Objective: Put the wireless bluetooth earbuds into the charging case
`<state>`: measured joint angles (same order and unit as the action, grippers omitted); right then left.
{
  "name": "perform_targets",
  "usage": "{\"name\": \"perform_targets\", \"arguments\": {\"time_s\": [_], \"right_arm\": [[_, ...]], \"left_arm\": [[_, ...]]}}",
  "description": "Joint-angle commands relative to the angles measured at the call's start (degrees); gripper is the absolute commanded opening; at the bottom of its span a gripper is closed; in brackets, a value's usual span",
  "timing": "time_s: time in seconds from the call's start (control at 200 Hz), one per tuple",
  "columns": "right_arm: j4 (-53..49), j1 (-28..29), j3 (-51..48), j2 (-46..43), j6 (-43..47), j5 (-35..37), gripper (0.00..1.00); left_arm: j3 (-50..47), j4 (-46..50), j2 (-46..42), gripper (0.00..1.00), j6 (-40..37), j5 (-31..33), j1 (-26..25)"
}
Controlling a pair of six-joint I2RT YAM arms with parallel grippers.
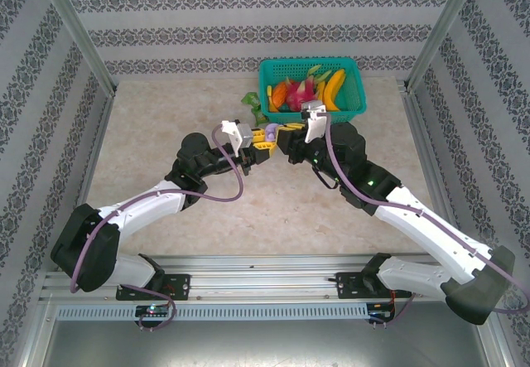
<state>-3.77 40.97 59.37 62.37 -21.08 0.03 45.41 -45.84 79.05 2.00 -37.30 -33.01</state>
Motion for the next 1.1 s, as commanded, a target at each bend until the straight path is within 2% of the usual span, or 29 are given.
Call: {"name": "perform_targets", "arguments": {"time_s": [0.0, 0.669, 1.099], "right_arm": [[2.06, -0.68, -0.92, -0.07, -1.05, -0.93, 0.21], [2.72, -1.2, -1.25, 1.16, -1.43, -3.23, 0.2], [-1.01, 2.67, -0.94, 1.63, 7.97, -2.26, 0.19]], "left_arm": [[2.19, -3.11, -1.36, 0.0, 0.37, -0.14, -0.81], [2.6, -3.4, -0.96, 0.0, 0.72, -0.41, -0.82], [3.2, -3.14, -0.81, 0.0, 0.98, 0.33, -0.78]]}}
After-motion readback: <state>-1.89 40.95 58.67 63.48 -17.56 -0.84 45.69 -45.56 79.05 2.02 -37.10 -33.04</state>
